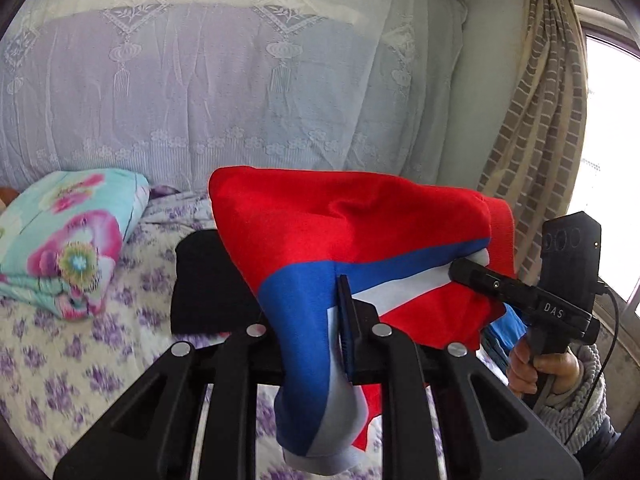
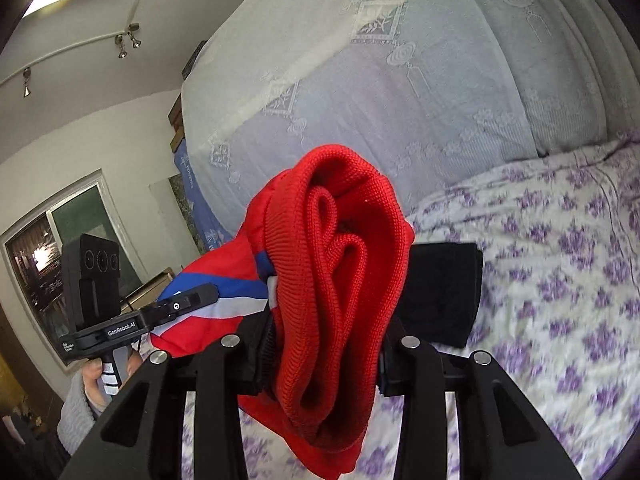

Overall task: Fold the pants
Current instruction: 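Lift the folded pants with the right tool and carry them onto the black garment, then lower the pants onto the black garment and open the right tool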

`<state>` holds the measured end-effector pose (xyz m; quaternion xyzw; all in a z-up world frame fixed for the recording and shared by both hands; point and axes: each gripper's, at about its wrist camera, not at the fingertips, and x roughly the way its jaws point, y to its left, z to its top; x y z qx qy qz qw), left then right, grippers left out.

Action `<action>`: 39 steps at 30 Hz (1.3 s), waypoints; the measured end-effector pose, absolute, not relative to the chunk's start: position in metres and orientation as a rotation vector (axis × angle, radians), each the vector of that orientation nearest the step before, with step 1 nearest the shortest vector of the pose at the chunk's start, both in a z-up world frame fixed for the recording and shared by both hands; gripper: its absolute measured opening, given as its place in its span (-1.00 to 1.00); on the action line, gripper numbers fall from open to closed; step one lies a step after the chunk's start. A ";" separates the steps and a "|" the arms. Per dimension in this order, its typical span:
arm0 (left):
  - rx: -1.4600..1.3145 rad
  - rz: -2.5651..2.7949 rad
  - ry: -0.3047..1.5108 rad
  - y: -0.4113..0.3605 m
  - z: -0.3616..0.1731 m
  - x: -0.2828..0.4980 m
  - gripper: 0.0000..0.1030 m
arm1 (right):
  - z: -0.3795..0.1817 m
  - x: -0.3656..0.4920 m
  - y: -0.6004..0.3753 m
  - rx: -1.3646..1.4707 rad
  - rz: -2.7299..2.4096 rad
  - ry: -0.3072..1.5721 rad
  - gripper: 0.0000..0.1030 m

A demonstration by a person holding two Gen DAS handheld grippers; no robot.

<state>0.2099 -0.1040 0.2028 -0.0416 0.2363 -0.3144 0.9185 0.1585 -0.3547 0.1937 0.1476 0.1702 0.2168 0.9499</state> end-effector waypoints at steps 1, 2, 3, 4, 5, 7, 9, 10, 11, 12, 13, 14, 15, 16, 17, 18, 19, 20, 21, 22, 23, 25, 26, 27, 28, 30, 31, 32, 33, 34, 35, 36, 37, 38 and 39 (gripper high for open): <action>-0.085 -0.629 0.484 -0.107 0.205 0.229 -0.68 | 0.196 0.180 -0.358 0.307 0.431 0.344 -0.26; -0.083 -0.613 0.486 -0.112 0.206 0.246 -0.68 | 0.195 0.201 -0.361 0.320 0.419 0.342 -0.26; -0.079 -0.594 0.489 -0.115 0.203 0.265 -0.68 | 0.191 0.221 -0.362 0.330 0.408 0.344 -0.26; -0.074 -0.573 0.491 -0.119 0.198 0.282 -0.68 | 0.185 0.241 -0.364 0.340 0.396 0.350 -0.26; -0.069 -0.553 0.495 -0.123 0.193 0.297 -0.68 | 0.178 0.259 -0.366 0.349 0.385 0.353 -0.26; -0.056 -0.518 0.505 -0.131 0.177 0.329 -0.69 | 0.159 0.294 -0.369 0.365 0.363 0.362 -0.26; -0.040 -0.488 0.531 -0.138 0.157 0.360 -0.68 | 0.138 0.324 -0.371 0.391 0.353 0.381 -0.26; -0.038 -0.480 0.550 -0.141 0.146 0.375 -0.68 | 0.126 0.340 -0.375 0.405 0.347 0.394 -0.26; -0.038 -0.475 0.570 -0.143 0.134 0.389 -0.68 | 0.114 0.353 -0.377 0.413 0.338 0.409 -0.26; -0.037 -0.470 0.589 -0.147 0.122 0.401 -0.68 | 0.101 0.367 -0.379 0.412 0.327 0.425 -0.26; -0.033 -0.463 0.610 -0.151 0.109 0.413 -0.67 | 0.088 0.376 -0.377 0.399 0.310 0.443 -0.26; -0.026 -0.451 0.630 -0.156 0.096 0.424 -0.66 | 0.074 0.387 -0.378 0.382 0.288 0.465 -0.26; -0.017 -0.439 0.649 -0.159 0.081 0.433 -0.65 | 0.058 0.395 -0.377 0.370 0.268 0.490 -0.26; -0.009 -0.423 0.661 -0.161 0.066 0.440 -0.59 | 0.042 0.402 -0.378 0.367 0.251 0.509 -0.23; -0.002 -0.403 0.663 -0.162 0.052 0.444 -0.45 | 0.029 0.407 -0.381 0.381 0.250 0.516 -0.19; 0.006 -0.387 0.655 -0.163 0.041 0.447 -0.35 | 0.018 0.408 -0.386 0.410 0.266 0.501 -0.19; 0.004 -0.379 0.637 -0.162 0.033 0.448 -0.21 | 0.012 0.409 -0.390 0.437 0.283 0.482 -0.19; -0.006 -0.375 0.619 -0.161 0.029 0.446 -0.14 | 0.009 0.408 -0.391 0.445 0.292 0.473 -0.19; -0.019 -0.372 0.606 -0.160 0.027 0.447 -0.12 | 0.008 0.408 -0.390 0.440 0.289 0.468 -0.19; -0.037 -0.371 0.598 -0.158 0.025 0.448 -0.10 | 0.009 0.409 -0.388 0.426 0.284 0.467 -0.19; -0.051 -0.367 0.589 -0.157 0.023 0.449 -0.09 | 0.010 0.408 -0.386 0.417 0.285 0.467 -0.19; -0.061 -0.354 0.559 -0.157 0.020 0.447 -0.06 | 0.009 0.409 -0.388 0.420 0.289 0.461 -0.18; -0.051 -0.343 0.538 -0.159 0.019 0.444 -0.04 | 0.009 0.409 -0.388 0.417 0.290 0.458 -0.18; -0.032 -0.329 0.515 -0.161 0.018 0.441 -0.02 | 0.010 0.408 -0.388 0.414 0.289 0.459 -0.18; -0.016 -0.317 0.500 -0.163 0.018 0.439 -0.01 | 0.010 0.409 -0.387 0.410 0.287 0.459 -0.18; -0.001 -0.308 0.486 -0.164 0.018 0.438 0.01 | 0.011 0.408 -0.387 0.406 0.286 0.456 -0.17; -0.004 -0.310 0.484 -0.163 0.018 0.438 0.02 | 0.011 0.408 -0.388 0.407 0.288 0.456 -0.17; -0.011 -0.313 0.483 -0.162 0.018 0.438 0.03 | 0.011 0.408 -0.388 0.406 0.289 0.456 -0.17; -0.015 -0.317 0.481 -0.160 0.017 0.438 0.03 | 0.012 0.408 -0.388 0.402 0.289 0.456 -0.17; -0.015 -0.317 0.479 -0.160 0.017 0.438 0.04 | 0.012 0.407 -0.387 0.397 0.290 0.454 -0.16; -0.013 -0.317 0.477 -0.159 0.017 0.438 0.05 | 0.013 0.407 -0.387 0.394 0.290 0.452 -0.14; -0.013 -0.317 0.476 -0.159 0.017 0.438 0.05 | 0.013 0.406 -0.386 0.391 0.290 0.450 -0.13; -0.015 -0.316 0.476 -0.158 0.017 0.438 0.06 | 0.014 0.406 -0.385 0.386 0.292 0.448 -0.11; -0.015 -0.314 0.476 -0.158 0.017 0.437 0.09 | 0.015 0.405 -0.385 0.381 0.297 0.446 -0.04; -0.015 -0.312 0.474 -0.157 0.017 0.437 0.10 | 0.016 0.404 -0.383 0.372 0.299 0.445 -0.01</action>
